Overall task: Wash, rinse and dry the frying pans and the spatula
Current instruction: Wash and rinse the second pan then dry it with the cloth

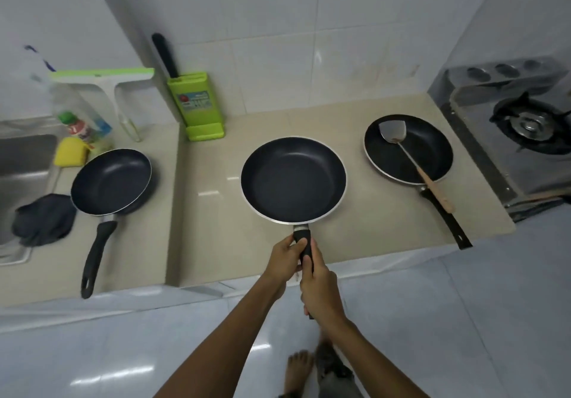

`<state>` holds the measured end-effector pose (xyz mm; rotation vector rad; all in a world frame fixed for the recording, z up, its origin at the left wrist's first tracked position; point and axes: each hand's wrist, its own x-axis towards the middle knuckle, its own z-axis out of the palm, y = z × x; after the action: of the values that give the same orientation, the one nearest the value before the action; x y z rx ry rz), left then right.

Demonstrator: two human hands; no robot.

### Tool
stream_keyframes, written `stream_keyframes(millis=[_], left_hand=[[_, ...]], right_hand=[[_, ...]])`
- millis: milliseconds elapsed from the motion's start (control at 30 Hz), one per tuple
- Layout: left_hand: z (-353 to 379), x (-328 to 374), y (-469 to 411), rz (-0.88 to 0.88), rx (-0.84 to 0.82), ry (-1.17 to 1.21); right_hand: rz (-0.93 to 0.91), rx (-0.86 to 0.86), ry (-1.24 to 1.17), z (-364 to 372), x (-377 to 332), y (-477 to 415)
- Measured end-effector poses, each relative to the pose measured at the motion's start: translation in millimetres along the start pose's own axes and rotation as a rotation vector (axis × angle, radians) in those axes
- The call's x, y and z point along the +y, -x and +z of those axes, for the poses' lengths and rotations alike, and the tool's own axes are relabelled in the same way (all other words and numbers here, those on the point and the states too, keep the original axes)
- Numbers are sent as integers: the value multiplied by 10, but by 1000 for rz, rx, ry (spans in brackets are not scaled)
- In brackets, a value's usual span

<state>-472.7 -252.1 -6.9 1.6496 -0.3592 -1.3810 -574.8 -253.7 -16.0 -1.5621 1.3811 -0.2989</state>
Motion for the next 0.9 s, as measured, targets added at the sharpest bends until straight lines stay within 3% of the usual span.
stream_keyframes(millis=[233,533,900], left_hand=[[-16,160,-533,-88,93,66],[-71,272,-950,-92,159,99],[-205,261,-1067,-145,126,94]], right_hand=[[-21,-111,38,29,71,-596],[-146,-121,96,35,-6,-1076],[-135,1,138,264,46,-1097]])
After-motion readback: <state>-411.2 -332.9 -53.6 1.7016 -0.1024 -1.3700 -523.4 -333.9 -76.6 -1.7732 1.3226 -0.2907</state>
